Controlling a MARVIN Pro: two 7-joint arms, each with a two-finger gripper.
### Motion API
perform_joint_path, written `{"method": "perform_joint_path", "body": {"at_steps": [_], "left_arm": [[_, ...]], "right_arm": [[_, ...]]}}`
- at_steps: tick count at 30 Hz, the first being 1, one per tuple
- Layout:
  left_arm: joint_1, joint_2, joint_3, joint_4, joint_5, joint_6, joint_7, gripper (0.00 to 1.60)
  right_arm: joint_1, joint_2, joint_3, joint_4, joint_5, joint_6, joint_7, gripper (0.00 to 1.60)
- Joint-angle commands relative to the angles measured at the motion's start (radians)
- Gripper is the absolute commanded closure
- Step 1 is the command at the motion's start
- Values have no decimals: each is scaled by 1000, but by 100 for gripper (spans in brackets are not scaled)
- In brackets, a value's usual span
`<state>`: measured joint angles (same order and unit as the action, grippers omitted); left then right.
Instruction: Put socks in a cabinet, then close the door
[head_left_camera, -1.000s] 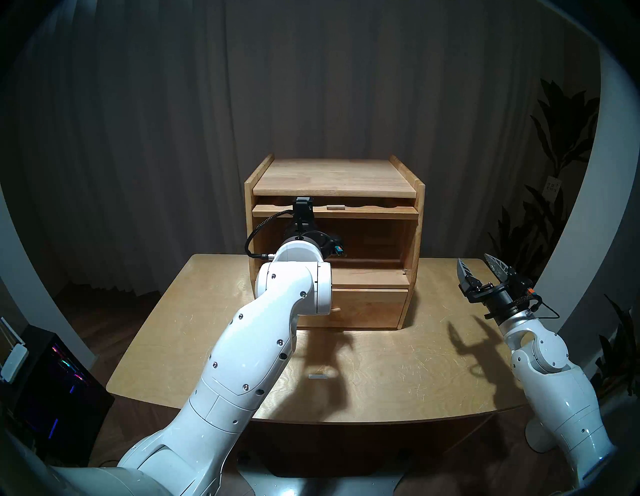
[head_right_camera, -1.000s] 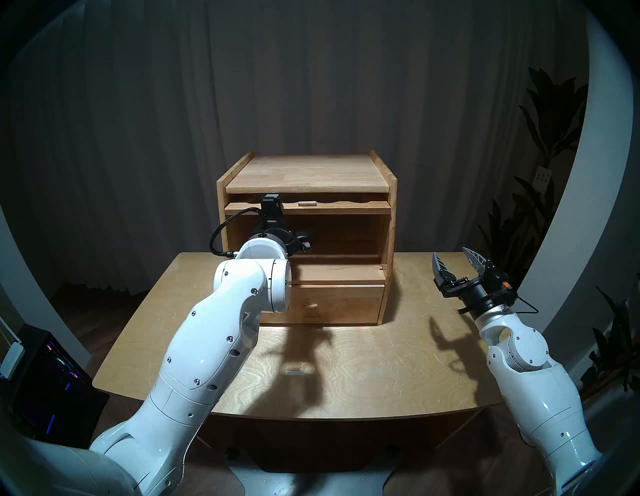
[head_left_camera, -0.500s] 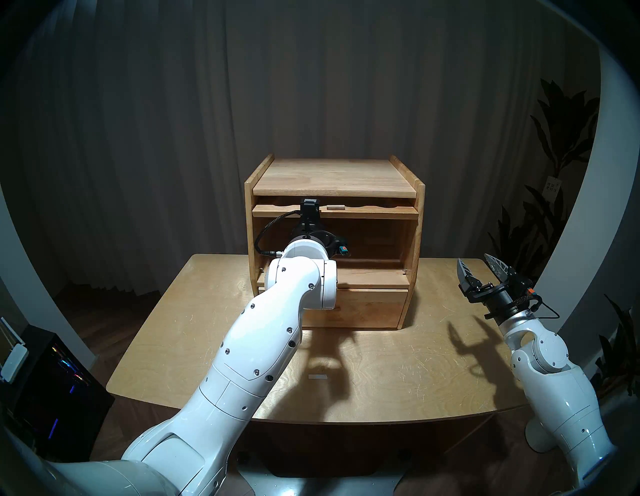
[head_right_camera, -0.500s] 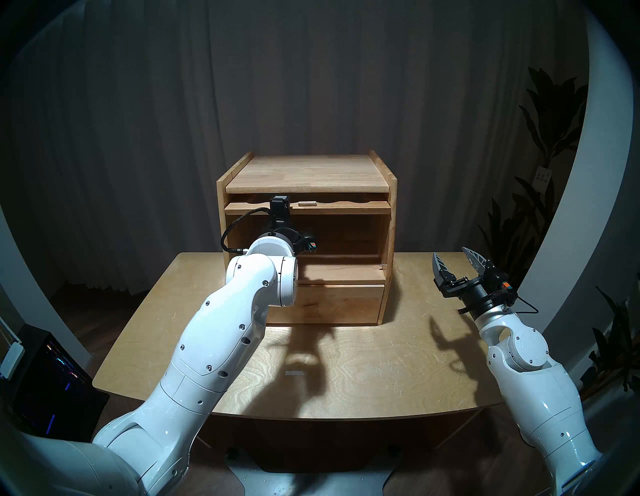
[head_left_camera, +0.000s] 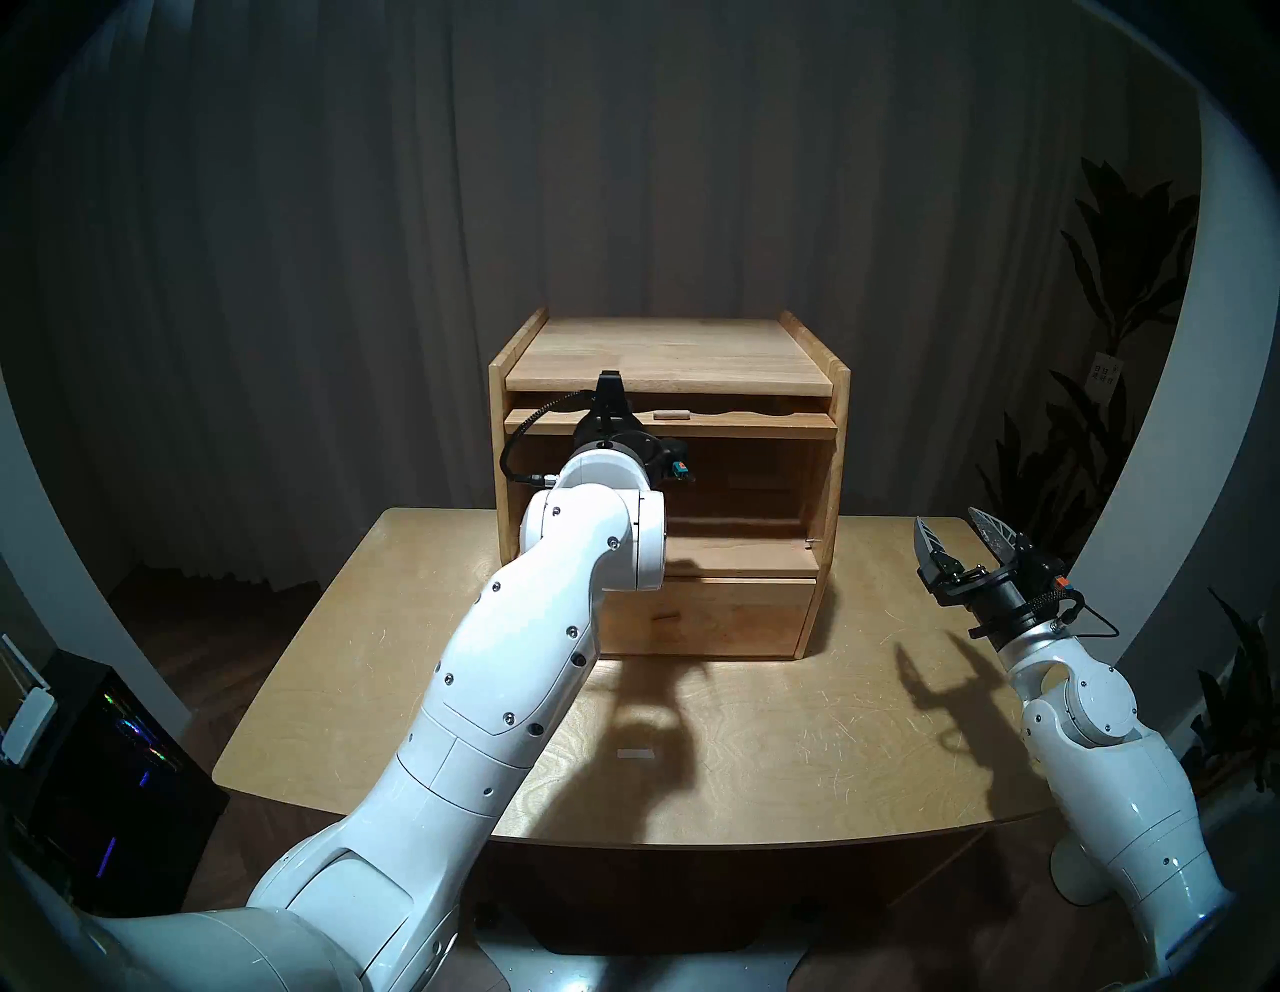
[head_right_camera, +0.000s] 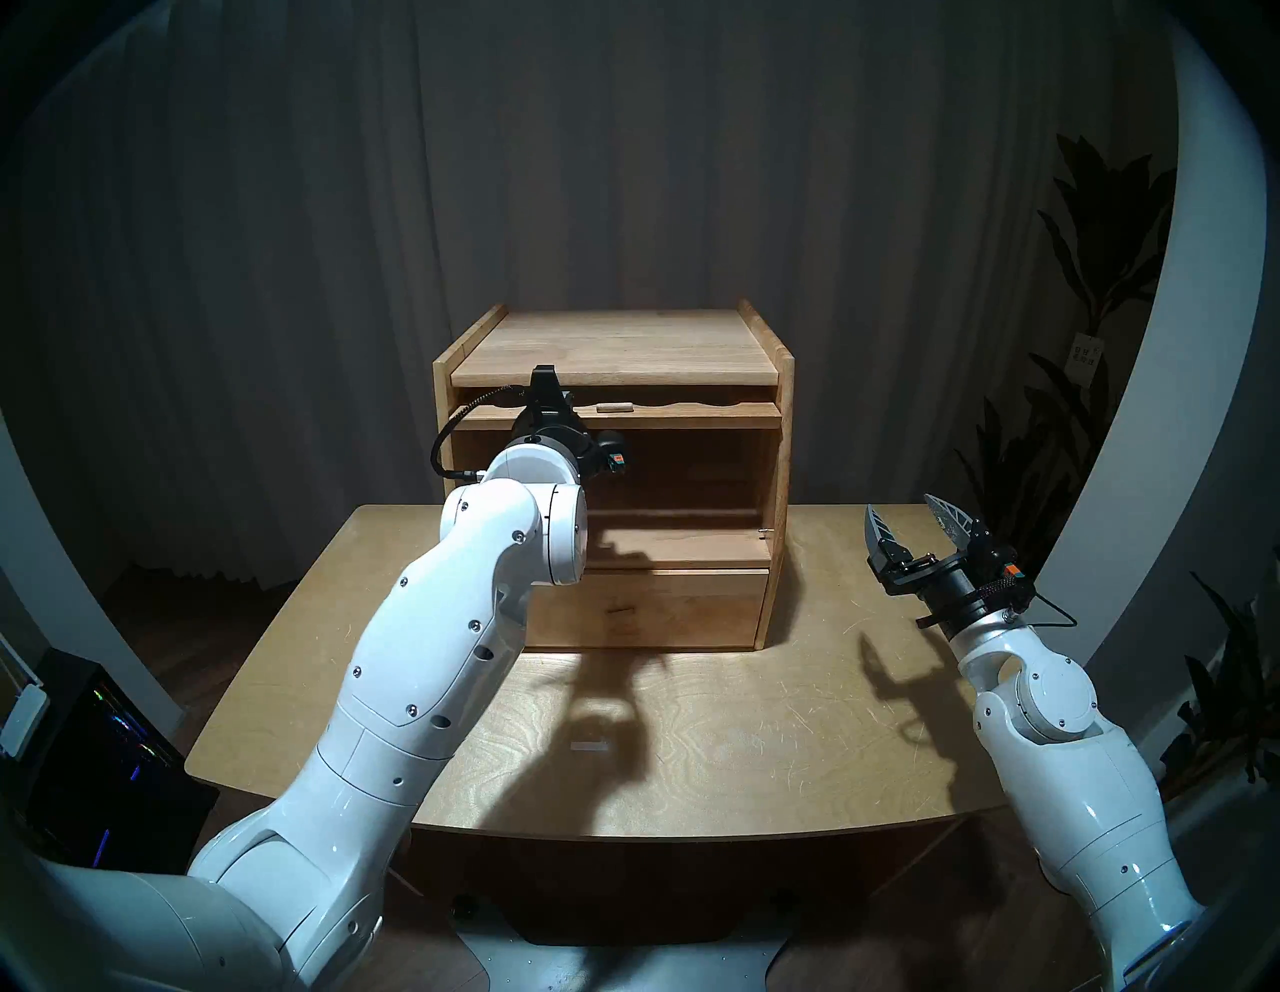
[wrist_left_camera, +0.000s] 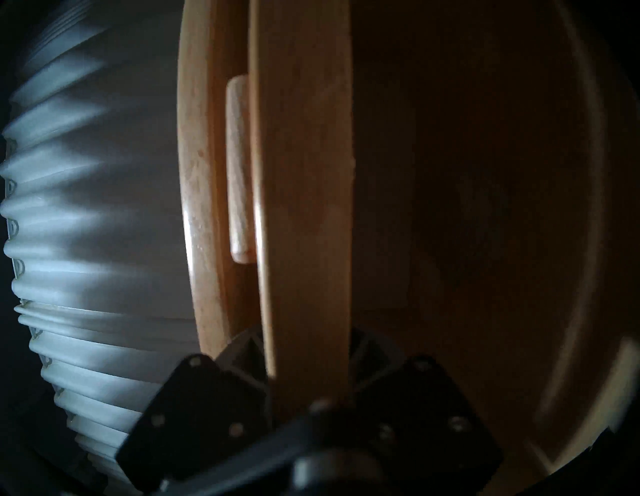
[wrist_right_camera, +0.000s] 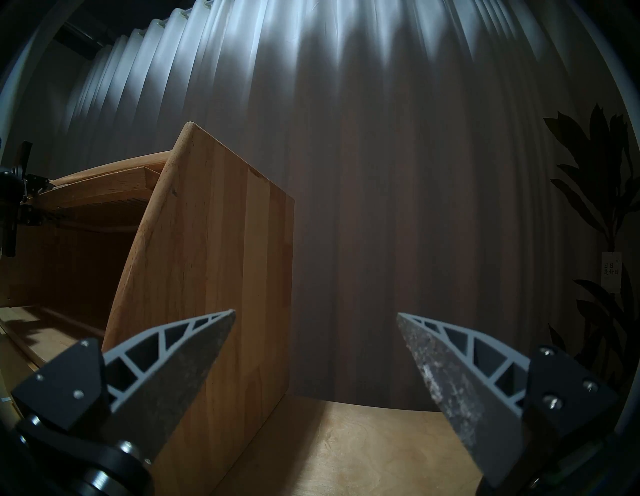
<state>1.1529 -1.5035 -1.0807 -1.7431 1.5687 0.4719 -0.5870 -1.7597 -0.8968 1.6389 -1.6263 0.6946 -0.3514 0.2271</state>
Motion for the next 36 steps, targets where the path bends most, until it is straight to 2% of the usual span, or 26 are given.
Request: {"method": "perform_joint_path", "body": {"at_steps": [1,13,17,21,24,26,36], "left_arm": [[92,11,7,-68,-18,12,11,160],[163,41,43,-132,-3,26,30,160],[196,64,53,-179,31,58,52,160],[213,73,45,-212,52,88,60,160],[208,71,29,-192,67,113,72,160],[205,71,24,-186,69,117,72,160],[290,97,29,-266,44,112,94,160]], "right_arm": [[7,2,6,-16,-2,-11,2,0],[7,2,6,-16,-2,-10,2,0],[7,2,6,-16,-2,-11,2,0],[7,2,6,-16,-2,-11,2,0],[7,2,6,-16,-2,-11,2,0],[7,2,6,-16,-2,-11,2,0],[7,2,6,-16,-2,-11,2,0]]}}
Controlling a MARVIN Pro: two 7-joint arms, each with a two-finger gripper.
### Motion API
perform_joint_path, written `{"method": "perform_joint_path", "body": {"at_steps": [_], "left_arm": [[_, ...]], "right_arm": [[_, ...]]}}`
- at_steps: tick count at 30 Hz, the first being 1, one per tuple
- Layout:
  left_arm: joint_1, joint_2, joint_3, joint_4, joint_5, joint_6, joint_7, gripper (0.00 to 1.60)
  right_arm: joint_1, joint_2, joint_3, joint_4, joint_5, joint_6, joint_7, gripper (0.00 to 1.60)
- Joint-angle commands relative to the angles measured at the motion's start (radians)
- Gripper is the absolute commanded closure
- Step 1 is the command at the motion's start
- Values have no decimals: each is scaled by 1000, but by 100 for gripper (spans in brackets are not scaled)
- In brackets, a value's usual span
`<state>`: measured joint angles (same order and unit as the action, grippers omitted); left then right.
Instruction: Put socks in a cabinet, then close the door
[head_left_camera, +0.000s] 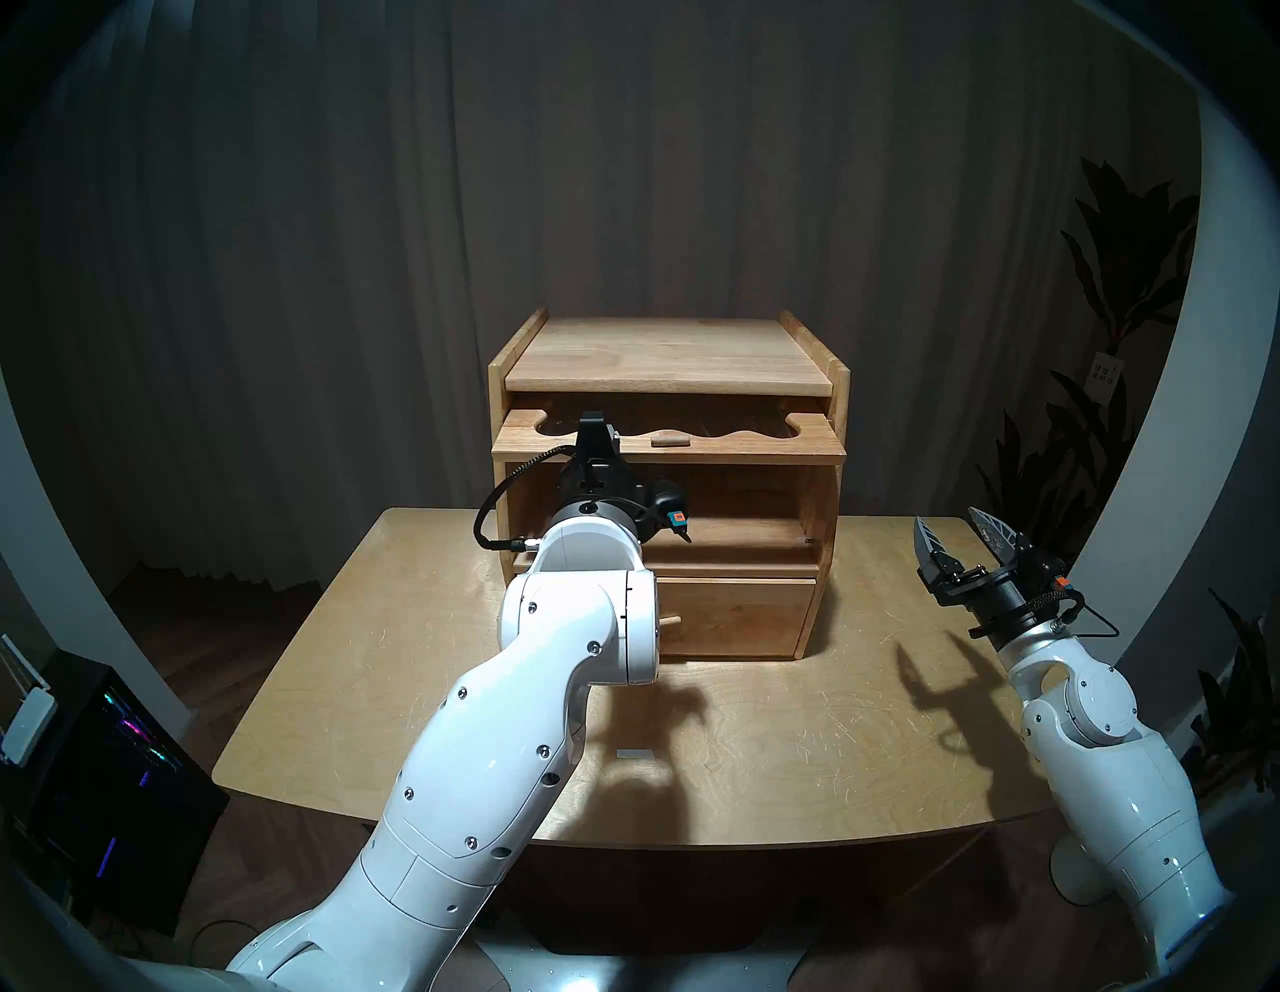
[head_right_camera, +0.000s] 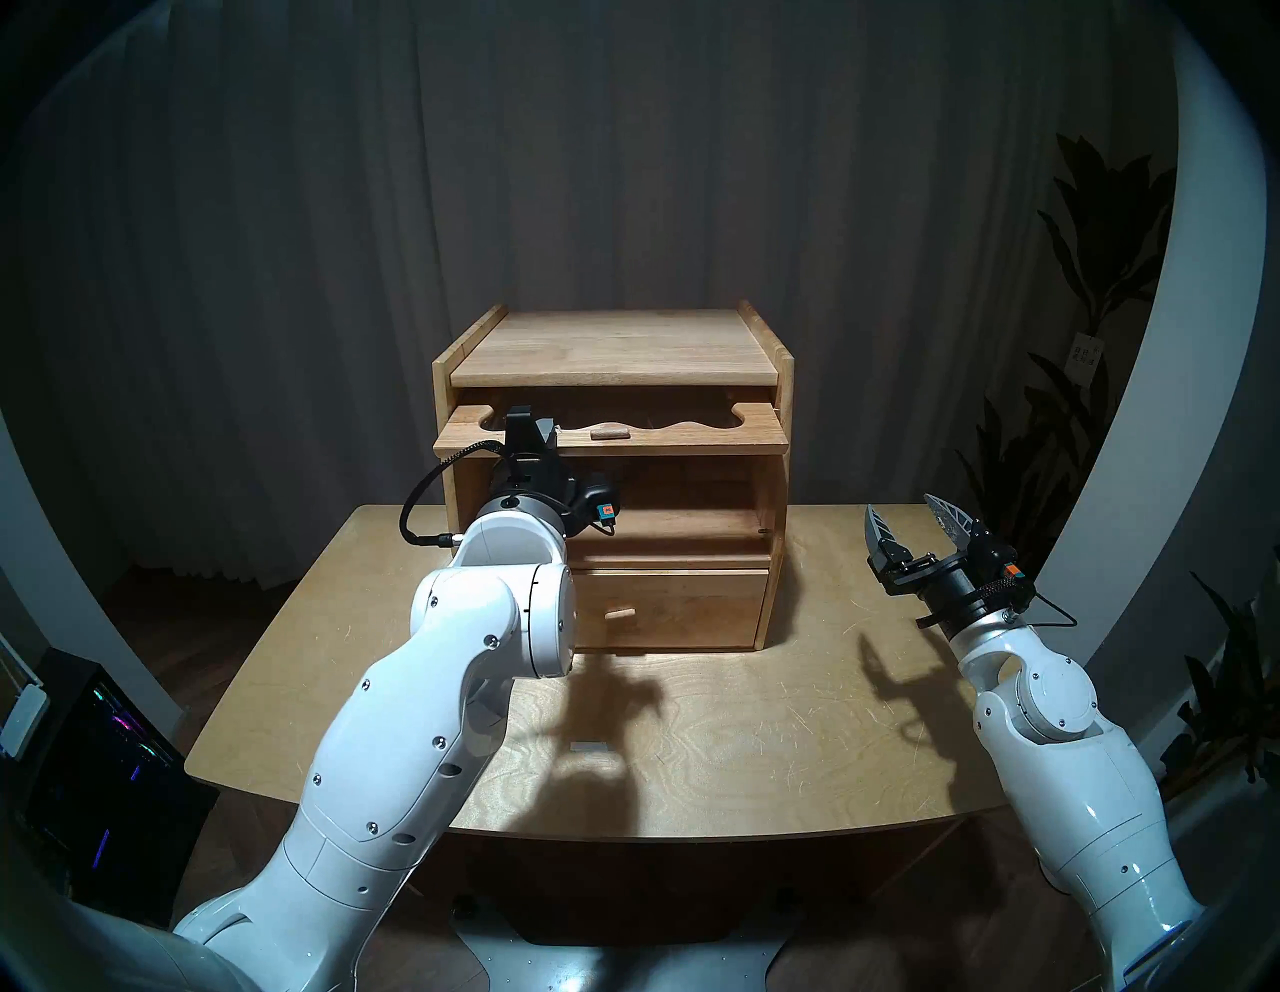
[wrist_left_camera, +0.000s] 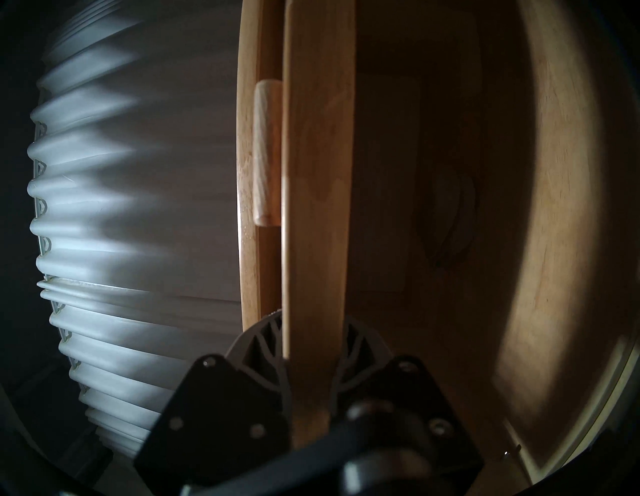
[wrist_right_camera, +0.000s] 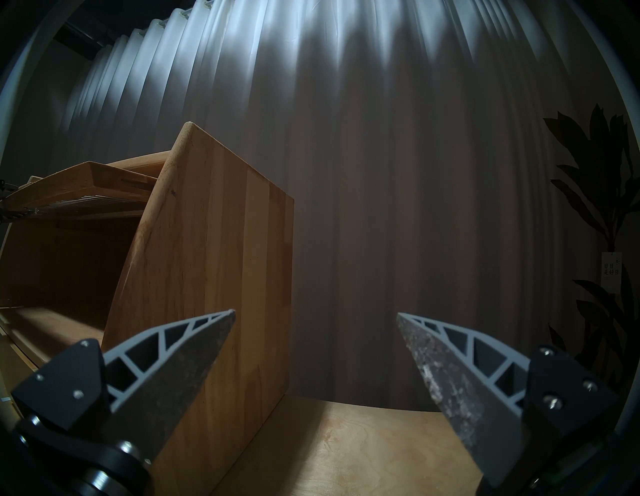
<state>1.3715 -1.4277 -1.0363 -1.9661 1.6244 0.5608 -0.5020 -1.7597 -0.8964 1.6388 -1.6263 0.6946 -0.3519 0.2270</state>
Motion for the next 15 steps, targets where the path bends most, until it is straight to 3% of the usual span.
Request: {"method": "perform_joint_path", "body": {"at_steps": [1,6,15], "left_arm": [[75,25,-9,-46,9,30,-3,160],[93,31,-10,-58,-5,24,22,160],[57,17,-14,-28,-16,11,46,160]], "right_arm": [[7,2,6,-16,-2,-10,2,0],[7,2,6,-16,-2,-11,2,0],[7,2,6,-16,-2,-11,2,0]]}}
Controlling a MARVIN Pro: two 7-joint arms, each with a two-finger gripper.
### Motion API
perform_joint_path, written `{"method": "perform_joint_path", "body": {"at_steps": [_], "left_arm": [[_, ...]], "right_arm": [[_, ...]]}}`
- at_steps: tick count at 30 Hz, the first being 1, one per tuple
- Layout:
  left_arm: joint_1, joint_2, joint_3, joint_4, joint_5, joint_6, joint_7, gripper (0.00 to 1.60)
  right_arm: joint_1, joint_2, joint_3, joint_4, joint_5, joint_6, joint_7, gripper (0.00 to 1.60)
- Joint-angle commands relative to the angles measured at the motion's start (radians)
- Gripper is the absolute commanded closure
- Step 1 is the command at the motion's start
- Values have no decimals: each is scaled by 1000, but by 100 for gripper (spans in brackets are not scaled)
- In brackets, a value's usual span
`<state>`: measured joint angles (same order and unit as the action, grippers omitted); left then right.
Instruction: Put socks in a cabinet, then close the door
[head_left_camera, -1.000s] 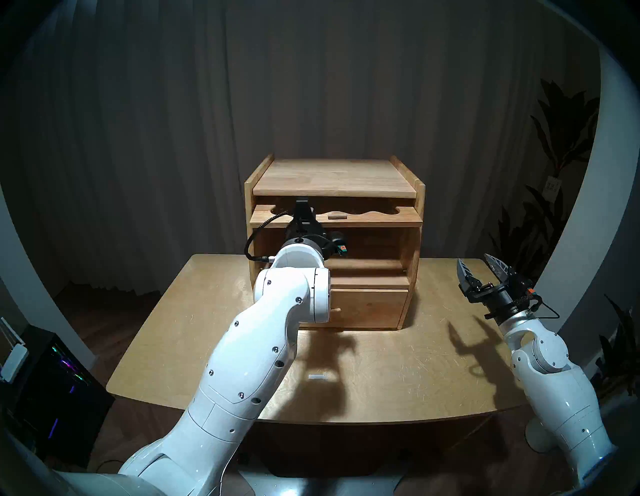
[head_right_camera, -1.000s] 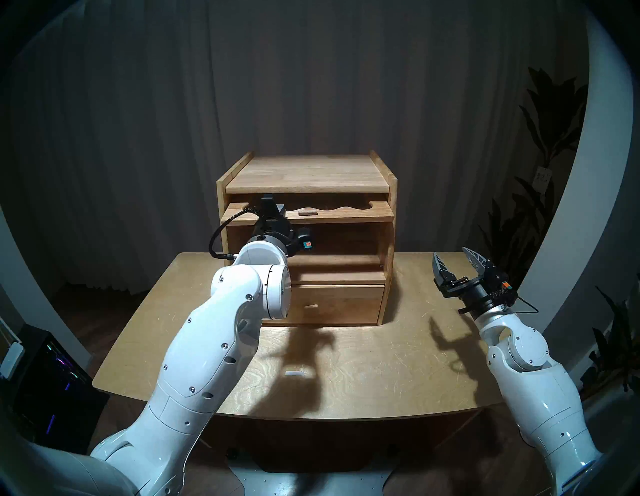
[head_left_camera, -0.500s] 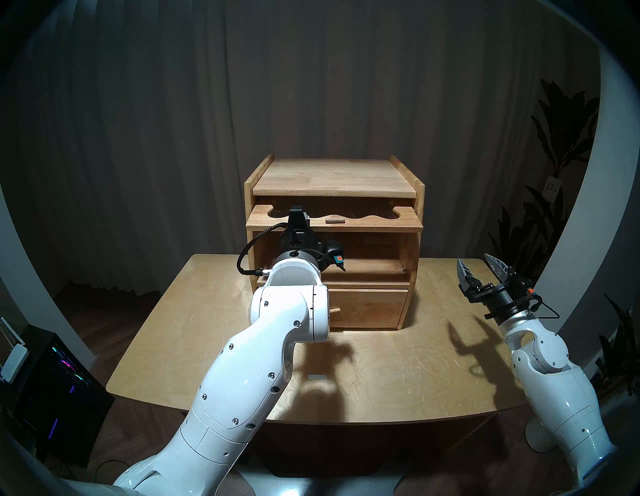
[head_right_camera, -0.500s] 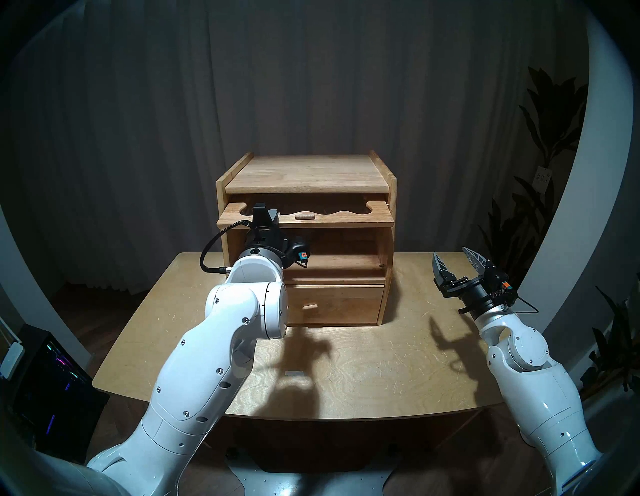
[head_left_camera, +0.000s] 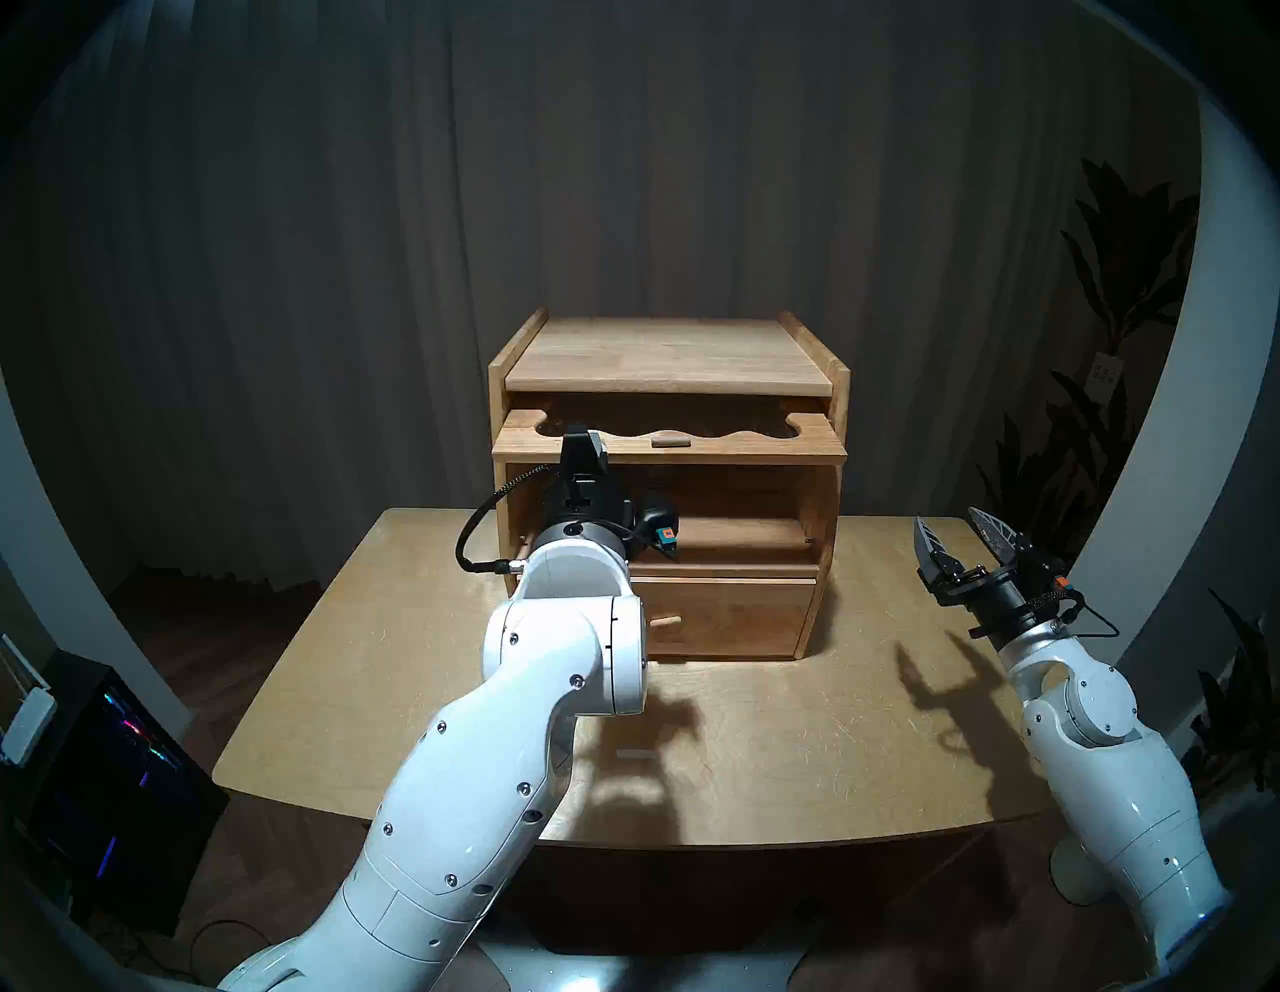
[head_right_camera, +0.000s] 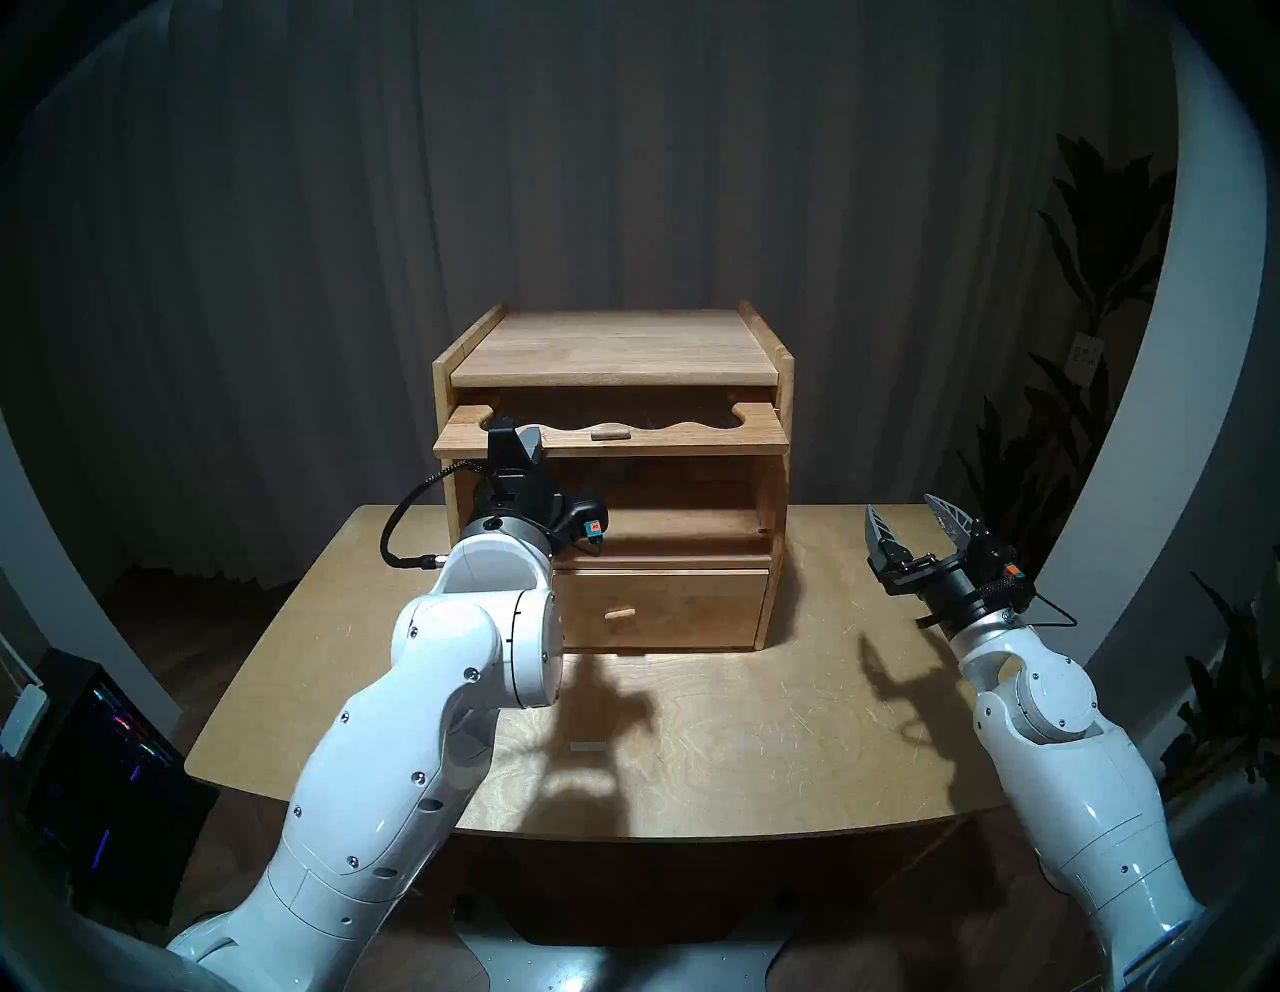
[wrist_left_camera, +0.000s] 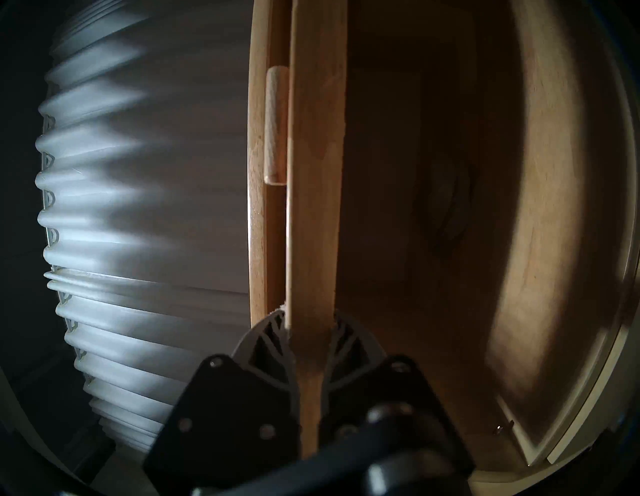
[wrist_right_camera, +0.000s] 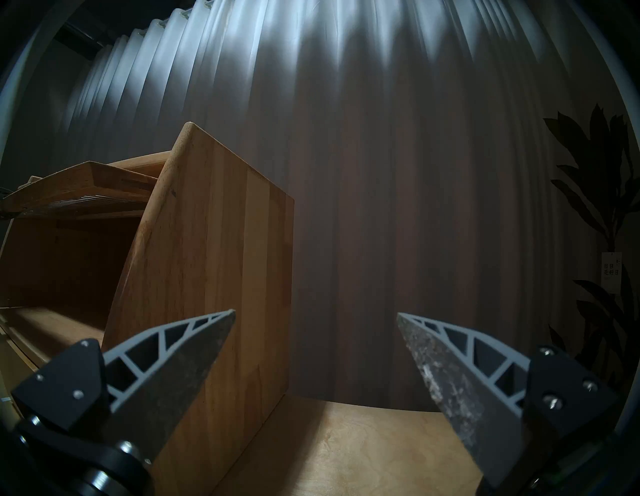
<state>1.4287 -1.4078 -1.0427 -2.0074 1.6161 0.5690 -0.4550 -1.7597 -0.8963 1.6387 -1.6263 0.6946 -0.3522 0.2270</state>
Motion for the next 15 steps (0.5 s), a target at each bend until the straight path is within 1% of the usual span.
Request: {"method": "perform_joint_path", "body": {"at_steps": [1,6,7,8,9,12,15], "left_arm": [[0,-3,-5,14,-3,6,3,160],[-5,-6,-8,34,-6,9,13,160],[3,-3,-7,26,-5,10,11,160],[11,-3,-8,21,-8,13,26,160],[17,3,-9,13,6,22,13,160],[36,15,-22,-4,3,29,18,160],[80,36,-20,-52,0,29,20,160]], "right_arm": [[7,2,6,-16,-2,-11,2,0],[7,2,6,-16,-2,-11,2,0],[7,2,6,-16,-2,-11,2,0],[7,2,6,-16,-2,-11,2,0],[7,2,6,-16,-2,-11,2,0],[7,2,6,-16,-2,-11,2,0],[7,2,6,-16,-1,-10,2,0]]}}
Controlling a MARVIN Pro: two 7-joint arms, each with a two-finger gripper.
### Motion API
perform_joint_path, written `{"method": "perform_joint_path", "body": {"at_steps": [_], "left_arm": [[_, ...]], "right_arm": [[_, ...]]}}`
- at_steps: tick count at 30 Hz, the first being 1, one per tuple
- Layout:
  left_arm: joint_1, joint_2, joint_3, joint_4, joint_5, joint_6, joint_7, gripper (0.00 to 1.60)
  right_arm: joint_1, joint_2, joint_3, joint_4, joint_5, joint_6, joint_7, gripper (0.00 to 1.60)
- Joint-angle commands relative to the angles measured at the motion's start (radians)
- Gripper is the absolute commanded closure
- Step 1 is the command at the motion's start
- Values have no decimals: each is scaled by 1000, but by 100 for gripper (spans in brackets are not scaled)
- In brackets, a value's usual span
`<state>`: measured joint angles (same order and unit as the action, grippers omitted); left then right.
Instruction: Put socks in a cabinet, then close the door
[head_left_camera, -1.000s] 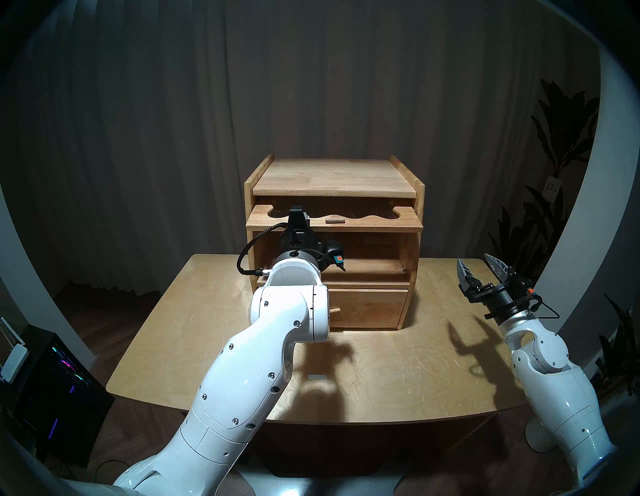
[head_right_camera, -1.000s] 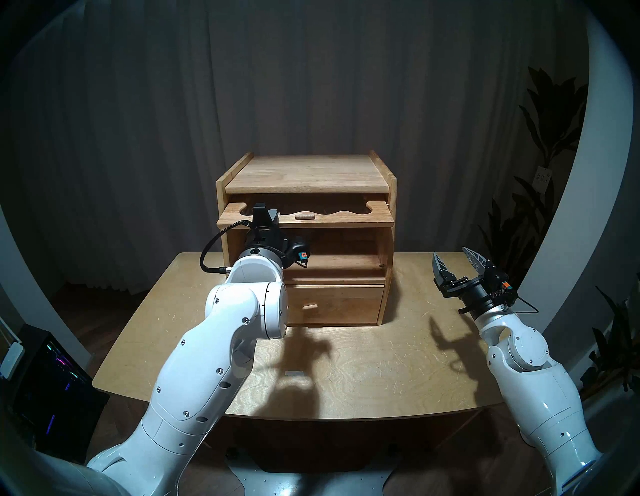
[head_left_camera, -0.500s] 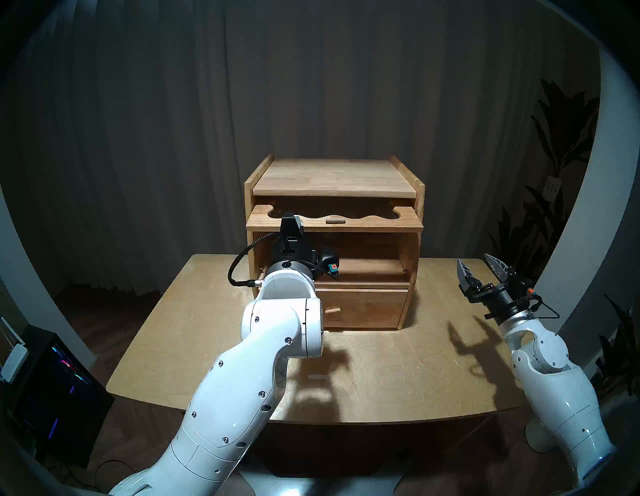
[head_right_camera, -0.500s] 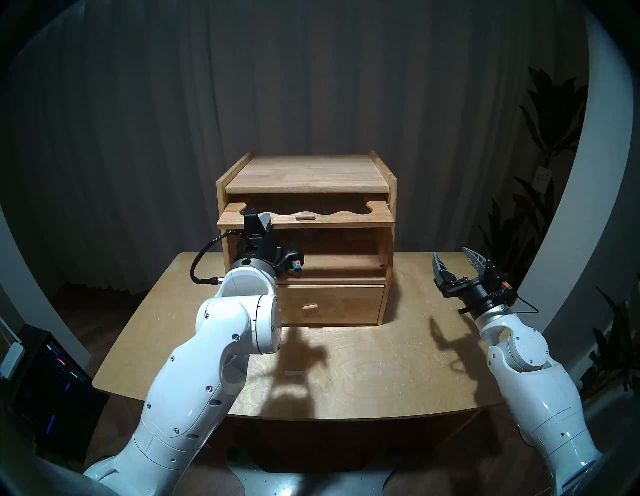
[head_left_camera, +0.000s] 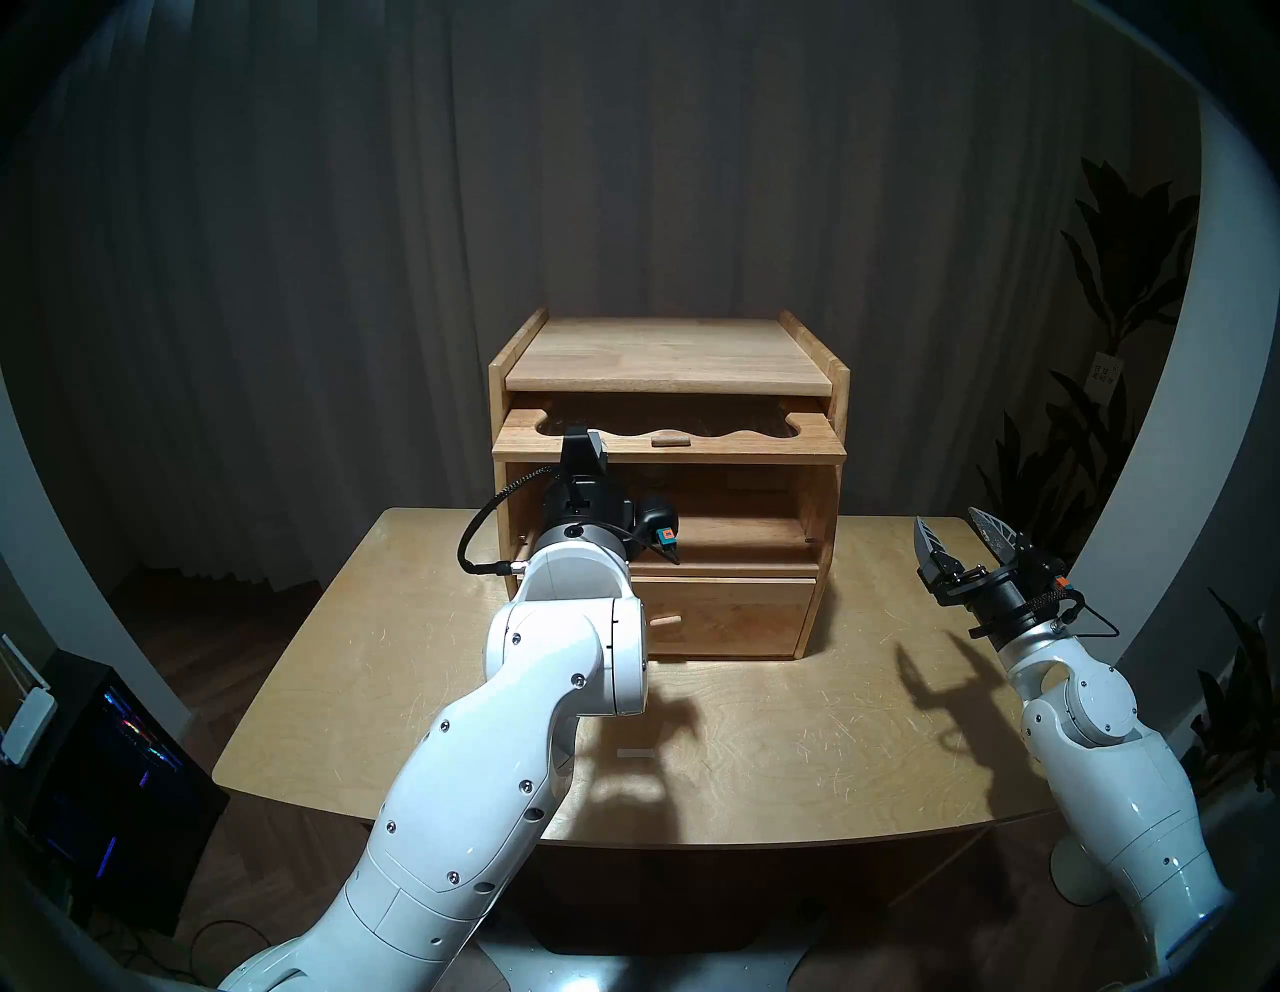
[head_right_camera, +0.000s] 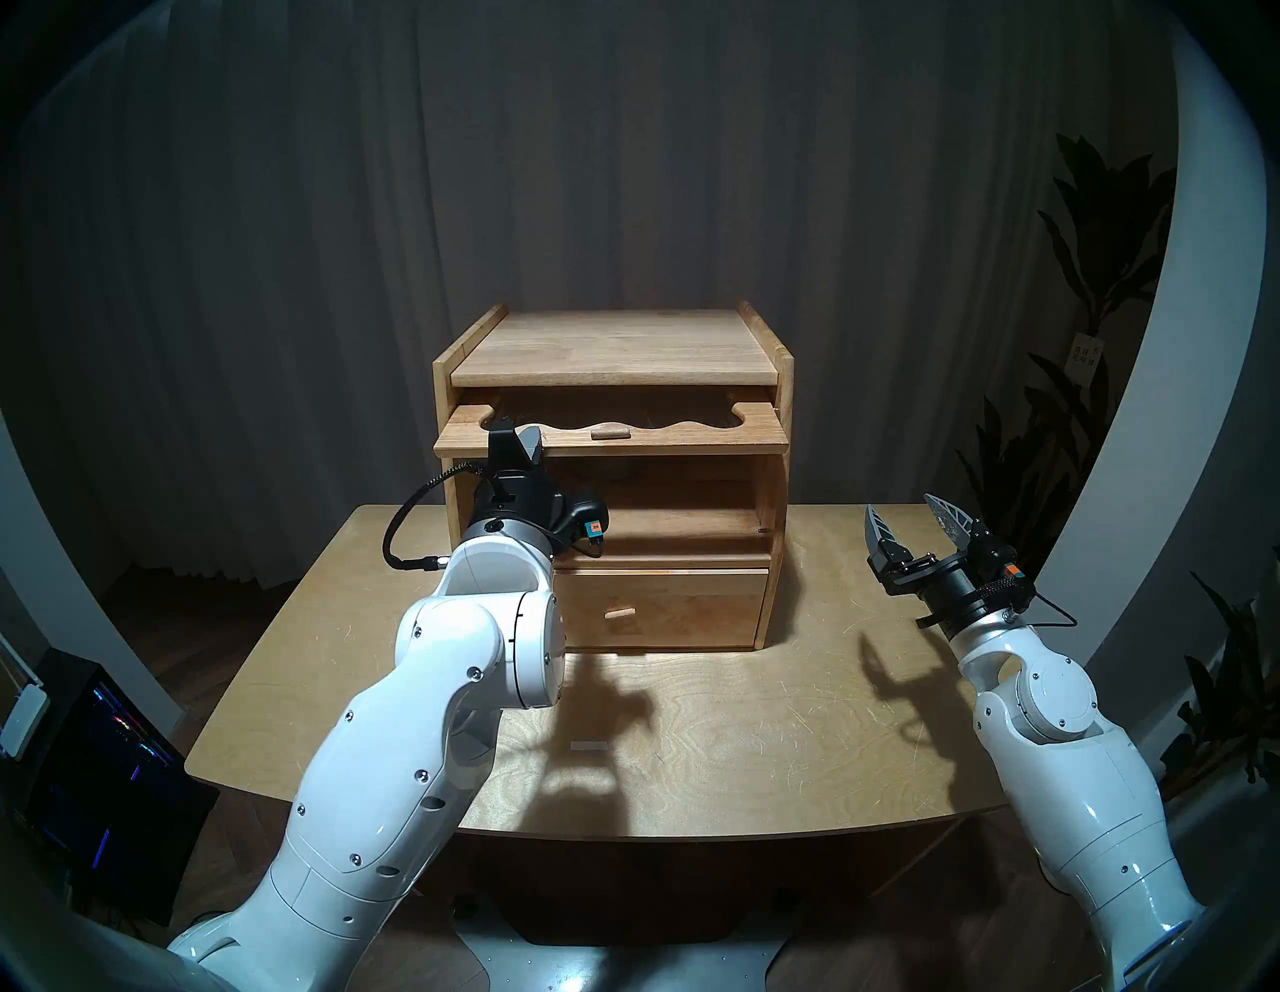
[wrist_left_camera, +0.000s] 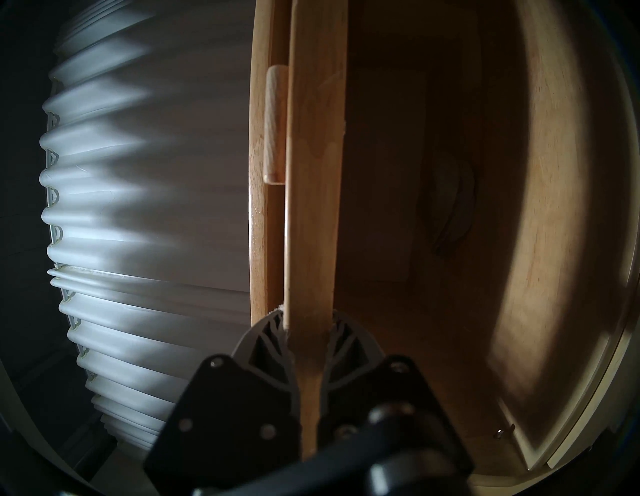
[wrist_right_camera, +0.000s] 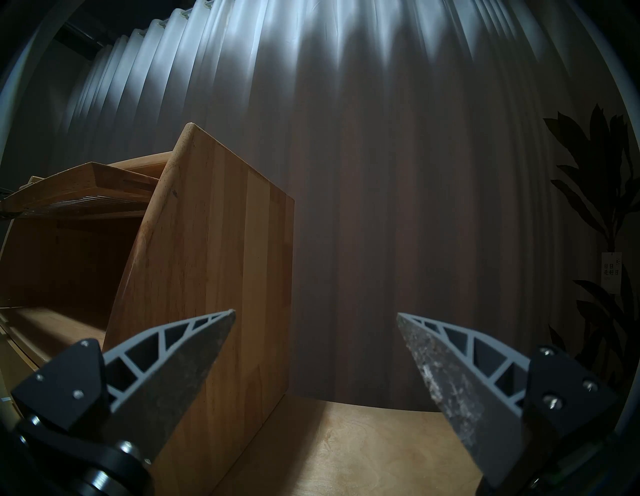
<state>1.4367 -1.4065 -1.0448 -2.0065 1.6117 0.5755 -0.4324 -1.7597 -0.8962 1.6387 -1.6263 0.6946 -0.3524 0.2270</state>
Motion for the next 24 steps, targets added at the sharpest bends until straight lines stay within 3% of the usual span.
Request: {"method": "perform_joint_path", "body": {"at_steps": [1,6,10,12,14,16,19,24], "left_arm": [[88,40,-15,-68,4,23,-1,160],[155,64,6,-125,6,44,14,160],[137,62,-7,-92,16,46,18,160],[132,53,-8,-77,14,55,83,160],[143,65,3,-111,35,54,71,160],[178,81,18,-175,12,34,72,0],[192,75,60,-209,24,32,95,0],[207,112,84,-258,58,24,33,0]], "right_arm": [[7,2,6,-16,-1,-10,2,0],[7,2,5,-15,-1,-10,2,0],[7,2,6,-16,-1,-10,2,0],[7,2,6,-16,-2,-10,2,0],[7,2,6,-16,-2,-11,2,0],[7,2,5,-16,-1,-10,2,0],[7,2,5,-15,-1,-9,2,0],[7,2,5,-16,-1,-10,2,0]]}}
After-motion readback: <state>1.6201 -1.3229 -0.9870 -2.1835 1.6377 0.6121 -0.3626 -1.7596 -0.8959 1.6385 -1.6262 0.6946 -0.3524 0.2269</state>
